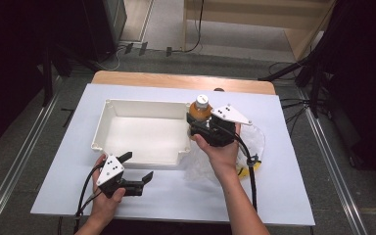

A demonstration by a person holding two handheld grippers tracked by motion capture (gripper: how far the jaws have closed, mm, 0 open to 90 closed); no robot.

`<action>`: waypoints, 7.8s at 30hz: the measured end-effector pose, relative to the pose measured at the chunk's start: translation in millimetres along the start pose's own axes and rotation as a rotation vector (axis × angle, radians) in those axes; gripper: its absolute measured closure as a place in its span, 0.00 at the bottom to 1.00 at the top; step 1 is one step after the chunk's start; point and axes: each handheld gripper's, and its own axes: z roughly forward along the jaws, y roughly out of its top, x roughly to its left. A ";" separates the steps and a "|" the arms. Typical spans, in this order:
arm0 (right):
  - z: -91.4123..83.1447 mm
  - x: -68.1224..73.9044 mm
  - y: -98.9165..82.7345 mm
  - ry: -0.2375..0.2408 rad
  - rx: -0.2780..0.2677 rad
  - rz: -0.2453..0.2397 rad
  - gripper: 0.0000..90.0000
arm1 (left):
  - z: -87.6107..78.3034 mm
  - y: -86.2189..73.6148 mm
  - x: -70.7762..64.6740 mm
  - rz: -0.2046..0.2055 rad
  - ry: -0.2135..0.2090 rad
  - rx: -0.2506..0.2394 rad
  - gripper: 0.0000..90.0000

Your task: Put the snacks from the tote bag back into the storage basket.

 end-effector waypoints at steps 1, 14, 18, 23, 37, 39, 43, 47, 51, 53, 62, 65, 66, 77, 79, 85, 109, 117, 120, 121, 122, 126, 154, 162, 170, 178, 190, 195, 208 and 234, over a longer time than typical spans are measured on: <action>0.8 1.9 0.5 0.001 0.001 0.001 0.35 | -0.1 0.0 0.5 -0.002 -0.003 -0.001 0.03; 7.1 12.5 8.6 0.018 -0.001 -0.021 0.35 | -0.8 -0.1 3.1 -0.027 -0.011 -0.012 0.03; 10.1 15.6 9.4 0.024 0.004 -0.024 0.35 | -0.8 -0.2 3.4 -0.029 -0.012 -0.015 0.03; 13.2 19.6 9.8 0.032 0.005 -0.026 0.35 | -1.0 -0.2 3.5 -0.032 -0.011 -0.015 0.03; 20.7 27.7 9.5 0.048 0.013 -0.032 0.35 | -1.1 -0.2 3.2 -0.033 -0.008 -0.015 0.03; 21.4 28.6 9.0 0.049 0.016 -0.031 0.35 | -1.3 -0.2 3.3 -0.032 -0.009 -0.015 0.03; 22.6 29.3 8.0 0.049 0.017 -0.036 0.35 | -1.1 -0.2 3.1 -0.032 -0.006 -0.014 0.03; 24.2 30.2 7.1 0.053 0.019 -0.037 0.35 | -1.0 -0.2 3.2 -0.031 -0.006 -0.013 0.03; 25.3 31.2 6.6 0.054 0.023 -0.033 0.35 | -1.2 -0.1 4.0 -0.031 -0.004 -0.012 0.03; 26.3 31.7 6.1 0.054 0.023 -0.033 0.35 | -1.3 -0.2 4.1 -0.031 -0.005 -0.012 0.03; 29.7 34.2 3.7 0.058 0.034 -0.036 0.35 | -1.2 -0.2 3.8 -0.031 -0.002 -0.013 0.03; 30.5 34.2 3.3 0.059 0.032 -0.041 0.35 | -1.3 -0.2 4.0 -0.032 -0.003 -0.013 0.03; 30.7 34.3 3.1 0.059 0.032 -0.040 0.35 | -1.3 -0.1 4.1 -0.032 -0.004 -0.013 0.03; 32.6 34.6 0.4 0.060 0.042 -0.039 0.35 | -1.3 -0.1 4.2 -0.030 -0.003 -0.013 0.03; 33.2 34.3 -0.7 0.061 0.044 -0.038 0.35 | -1.3 -0.1 4.3 -0.030 -0.003 -0.013 0.03; 34.7 33.7 -3.8 0.062 0.047 -0.033 0.35 | -1.3 -0.1 4.4 -0.030 -0.003 -0.013 0.03; 43.4 31.4 -21.9 0.061 0.078 -0.027 0.35 | -1.3 -0.1 4.6 -0.031 -0.003 -0.014 0.03; 46.9 30.8 -26.0 0.056 0.087 -0.024 0.35 | -1.4 -0.1 4.7 -0.030 -0.003 -0.014 0.03; 48.3 30.7 -28.2 0.053 0.092 -0.024 0.35 | -1.4 -0.2 4.7 -0.034 -0.003 -0.015 0.03; 48.7 30.6 -28.8 0.053 0.095 -0.024 0.35 | -1.4 -0.2 4.7 -0.034 -0.003 -0.016 0.03; 49.1 30.7 -29.5 0.053 0.097 -0.024 0.35 | -1.4 -0.2 4.7 -0.035 -0.003 -0.016 0.03; 50.9 30.7 -32.1 0.049 0.106 -0.025 0.35 | -1.6 -0.2 4.8 -0.035 -0.004 -0.017 0.03; 60.2 28.9 -44.2 0.033 0.149 -0.033 0.35 | -1.8 -0.2 5.3 -0.038 -0.001 -0.016 0.03; 64.2 28.5 -49.1 0.024 0.176 -0.054 0.35 | -1.8 -0.2 5.4 -0.040 -0.001 -0.017 0.03; 63.5 28.0 -49.4 0.020 0.179 -0.076 0.34 | -1.8 -0.2 5.4 -0.039 -0.001 -0.017 0.03; 56.6 28.4 -42.5 0.056 0.120 -0.066 0.33 | -1.6 -0.4 5.5 -0.041 -0.004 -0.019 0.03; 41.0 19.3 -30.1 0.088 0.061 -0.032 0.32 | -1.8 -0.3 5.3 -0.038 -0.001 -0.017 0.03; 35.1 13.8 -28.2 0.085 0.051 -0.033 0.32 | -1.5 -0.3 5.2 -0.040 0.000 -0.018 0.03; 22.7 2.6 -29.5 0.075 0.033 -0.027 0.31 | -1.4 -0.3 5.3 -0.040 0.003 -0.018 0.03; -1.7 -25.5 -38.0 0.025 0.018 -0.010 0.32 | -1.0 -0.3 5.5 -0.044 0.005 -0.021 0.03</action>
